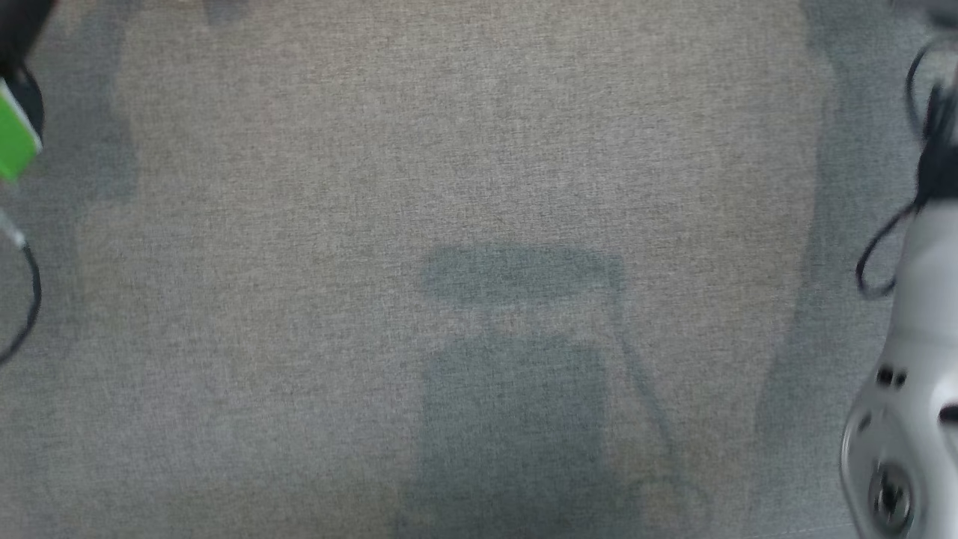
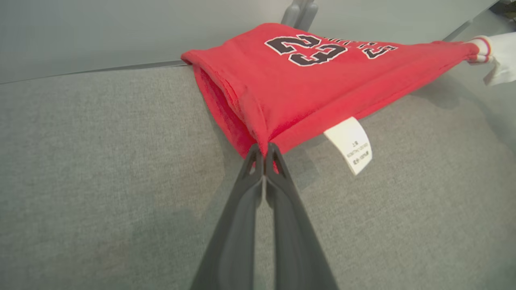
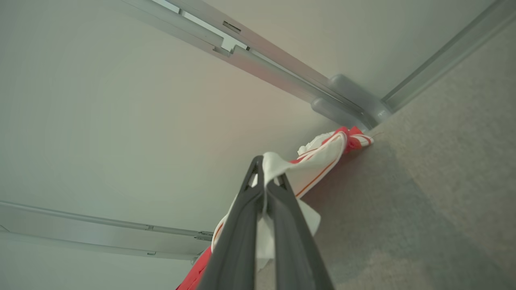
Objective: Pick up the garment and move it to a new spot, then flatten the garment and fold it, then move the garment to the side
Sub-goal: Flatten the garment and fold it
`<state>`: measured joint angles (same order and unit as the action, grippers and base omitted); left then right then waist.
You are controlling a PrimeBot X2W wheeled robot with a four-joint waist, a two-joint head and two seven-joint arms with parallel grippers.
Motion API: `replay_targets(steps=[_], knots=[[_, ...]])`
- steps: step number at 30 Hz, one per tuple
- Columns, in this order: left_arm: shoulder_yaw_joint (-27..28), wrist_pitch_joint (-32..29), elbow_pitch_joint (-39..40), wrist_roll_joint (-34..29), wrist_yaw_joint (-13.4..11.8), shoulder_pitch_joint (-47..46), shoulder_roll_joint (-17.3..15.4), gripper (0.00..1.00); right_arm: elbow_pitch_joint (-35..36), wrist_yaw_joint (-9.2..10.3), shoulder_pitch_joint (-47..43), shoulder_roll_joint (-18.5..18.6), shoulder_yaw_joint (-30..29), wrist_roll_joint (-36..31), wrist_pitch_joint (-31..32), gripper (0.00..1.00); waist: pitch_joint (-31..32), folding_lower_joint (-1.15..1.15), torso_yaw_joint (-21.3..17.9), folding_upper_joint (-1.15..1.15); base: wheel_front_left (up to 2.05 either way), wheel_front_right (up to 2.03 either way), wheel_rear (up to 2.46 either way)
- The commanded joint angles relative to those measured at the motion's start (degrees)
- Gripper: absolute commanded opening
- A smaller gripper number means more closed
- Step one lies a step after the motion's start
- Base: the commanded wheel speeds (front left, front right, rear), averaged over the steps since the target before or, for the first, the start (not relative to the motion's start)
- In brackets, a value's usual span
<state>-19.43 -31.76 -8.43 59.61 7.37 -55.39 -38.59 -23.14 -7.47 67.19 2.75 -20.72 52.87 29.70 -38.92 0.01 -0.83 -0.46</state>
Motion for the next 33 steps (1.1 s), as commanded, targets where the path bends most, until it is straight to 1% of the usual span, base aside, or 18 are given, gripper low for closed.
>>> replay_targets(steps=[1, 3, 5, 7, 9, 12, 15, 16, 20, 24, 25, 28, 30, 33], knots=[[-0.08, 1.39, 1.76, 1.22, 0.12, 5.88, -2.53, 0.00, 4.04, -0.04, -8.42, 0.27, 1.14, 3.15, 2.04, 0.00, 1.55, -0.01, -1.83, 0.46, 0.00, 0.00, 0.00], [-0.58, 3.77, 4.66, 2.77, 0.15, 13.46, -4.77, 0.00, 10.21, -0.04, -19.52, 0.35, 2.66, 6.90, 4.00, 0.00, 2.45, -0.01, -2.19, 0.46, 0.00, 0.00, 0.00], [-0.89, 6.67, 6.47, 3.61, 0.16, 20.58, -5.86, 0.00, 14.88, 0.06, -30.26, 0.29, 3.12, 9.83, 4.71, 0.00, 3.45, -0.01, -2.17, 0.46, 0.00, 0.00, 0.00], [-1.45, 10.12, 8.05, 2.89, 0.16, 27.17, -6.31, 0.00, 19.19, 0.08, -39.62, 0.19, 3.80, 12.36, 5.31, 0.00, 4.43, -0.01, -2.14, 0.46, 0.00, 0.00, 0.00], [-2.14, 13.31, 8.91, 2.66, 0.15, 33.36, -5.52, 0.00, 22.31, 0.10, -46.86, 0.18, 3.90, 14.19, 5.65, 0.00, 5.53, -0.01, -1.97, 0.46, 0.00, 0.00, 0.00], [-3.30, 17.07, 9.68, 3.18, -0.09, 41.46, -3.82, 0.00, 25.78, 0.10, -55.53, 0.18, 3.60, 15.19, 6.12, 0.00, 7.26, -0.01, -1.73, 0.46, 0.00, 0.00, 0.00], [-3.68, 20.53, 10.31, 3.01, -1.27, 48.14, -2.71, 0.00, 28.04, 0.09, -61.51, 0.19, 3.06, 16.49, 6.67, 0.00, 8.75, -0.01, -1.73, 0.46, 0.00, 0.00, 0.00], [-3.91, 22.52, 11.53, 3.81, -2.07, 52.77, -1.73, 0.00, 29.37, 0.08, -65.24, 0.18, 2.88, 17.30, 7.69, 0.00, 9.64, -0.01, -1.79, 0.46, 0.00, 0.00, 0.00], [-5.00, 25.38, 14.93, 3.59, -4.61, 61.47, -0.58, 0.00, 32.36, 0.02, -72.82, 0.25, 1.39, 18.72, 10.38, 0.00, 10.74, -0.01, -1.50, 0.46, 0.00, 0.00, 0.00], [-6.10, 28.35, 19.76, 4.90, -5.88, 68.84, 1.21, 0.00, 36.53, 0.01, -81.25, 0.21, -1.15, 20.76, 13.42, 0.00, 10.98, -0.01, -0.86, 0.46, 0.00, 0.00, 0.00], [-6.10, 28.35, 19.76, 4.90, -5.88, 68.84, 1.21, 0.00, 36.53, 0.01, -81.25, 0.21, -1.15, 20.76, 13.42, 0.00, 10.98, -0.01, -0.86, 0.46, 0.00, 0.00, 0.00], [-5.49, 29.86, 23.04, 6.43, -6.03, 71.96, 1.48, 0.00, 40.72, -0.04, -84.79, 0.19, -2.46, 24.93, 14.08, 0.00, 10.62, -0.01, -0.42, 0.46, 0.00, 0.00, 0.00], [-4.71, 30.15, 24.81, 7.29, -6.02, 72.84, 0.83, 0.00, 43.55, -0.03, -86.04, 0.19, -2.15, 27.16, 14.36, 0.00, 10.47, -0.01, -0.42, 0.46, 0.00, 0.00, 0.00], [-3.03, 29.11, 28.15, 8.77, -5.41, 72.08, -0.75, 0.00, 46.94, -0.04, -85.01, 0.19, -1.77, 28.13, 14.38, 0.00, 10.36, -0.01, -0.27, 0.46, 0.00, 0.00, 0.00]])
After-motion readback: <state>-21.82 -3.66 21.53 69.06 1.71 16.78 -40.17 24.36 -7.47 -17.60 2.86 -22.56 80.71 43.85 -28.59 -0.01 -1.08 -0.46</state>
